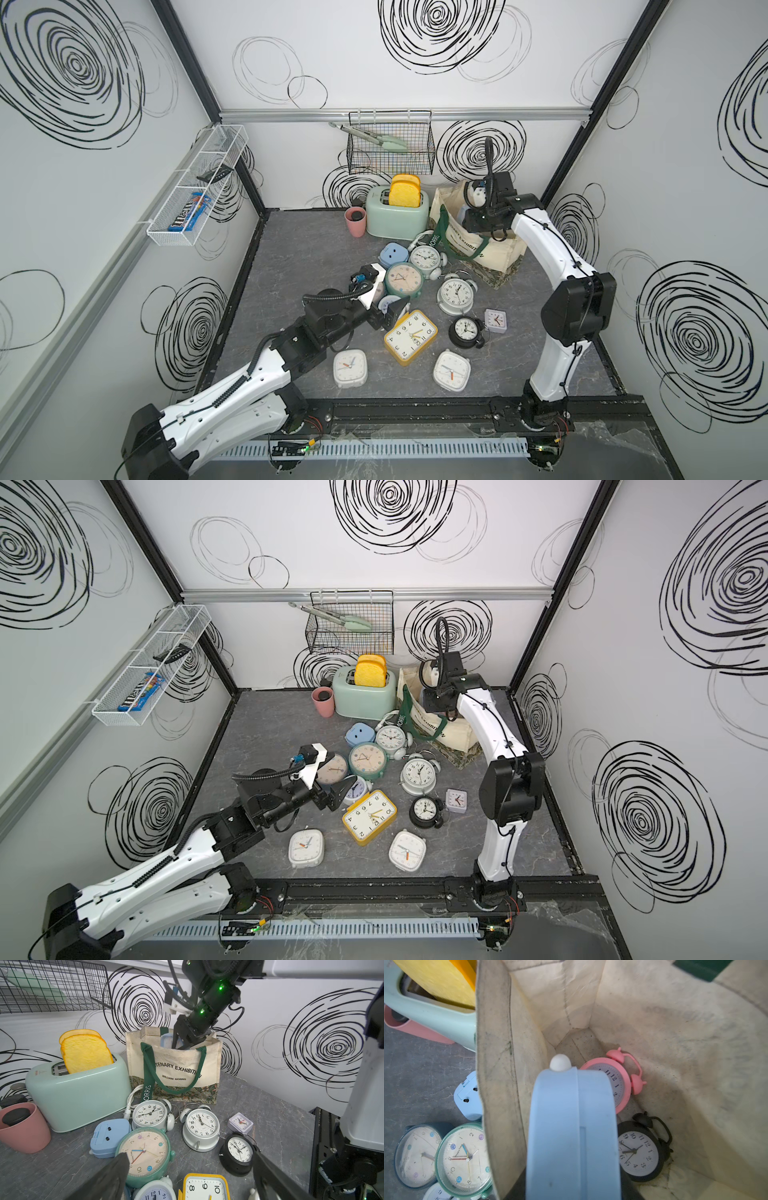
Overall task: Put the alarm clock into the canvas bag
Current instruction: Place the alarm at the canvas bag.
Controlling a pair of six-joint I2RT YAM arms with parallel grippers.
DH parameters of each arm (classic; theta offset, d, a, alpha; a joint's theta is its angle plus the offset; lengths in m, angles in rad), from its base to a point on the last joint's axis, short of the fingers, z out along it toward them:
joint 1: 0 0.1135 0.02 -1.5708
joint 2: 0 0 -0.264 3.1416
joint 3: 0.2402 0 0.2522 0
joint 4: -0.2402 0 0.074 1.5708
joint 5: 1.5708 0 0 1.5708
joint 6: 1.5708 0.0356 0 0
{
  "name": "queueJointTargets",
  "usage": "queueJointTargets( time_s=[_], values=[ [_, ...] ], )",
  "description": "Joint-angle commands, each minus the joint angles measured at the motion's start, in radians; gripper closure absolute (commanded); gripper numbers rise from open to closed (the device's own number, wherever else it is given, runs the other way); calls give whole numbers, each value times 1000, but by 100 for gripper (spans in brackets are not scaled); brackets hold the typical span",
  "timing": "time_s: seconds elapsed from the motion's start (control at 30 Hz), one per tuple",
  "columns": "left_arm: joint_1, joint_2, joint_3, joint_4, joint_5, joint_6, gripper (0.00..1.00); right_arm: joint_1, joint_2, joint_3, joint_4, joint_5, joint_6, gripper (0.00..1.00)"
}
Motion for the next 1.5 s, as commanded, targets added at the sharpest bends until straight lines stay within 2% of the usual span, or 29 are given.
queueJointTargets(
  time_s=[0.0, 0.13, 0.3, 0.37, 0.6, 0.83, 0.97, 1.1, 1.23, 1.37, 1.47],
  values=[
    [-9, -20, -6, 54, 1, -4, 4, 2, 66, 79, -84, 75, -23, 98],
    [-10, -18, -6, 55, -2, -3, 4, 6, 109, 92, -101, 96, -25, 96],
    [-10, -13, -6, 54, -11, -10, 4, 8, 146, 103, -117, 126, -19, 82],
    [-11, -8, -6, 53, -14, -10, 4, 7, 163, 140, -141, 111, 3, 65],
    [-15, -1, -2, 38, -82, -13, 4, 2, 147, 220, -169, 115, 63, 38],
    [-16, 21, 52, -47, -160, -35, 4, -11, 83, 218, -147, 84, 83, 31],
    [6, 22, 102, -204, -177, -109, 4, -12, 19, 199, -116, 65, 97, 28],
    [37, 30, 178, -482, -182, -233, 4, -11, -80, 116, -49, 40, 104, 21],
    [37, 63, 233, -745, -183, -387, 4, -5, -222, -58, 76, -5, 101, 15],
    [14, 72, 222, -915, -165, -562, 4, 11, -409, -277, 255, 8, 112, 6],
    [-17, 86, 213, -1020, -193, -665, 4, 20, -493, -343, 279, 10, 123, 1]
  ],
)
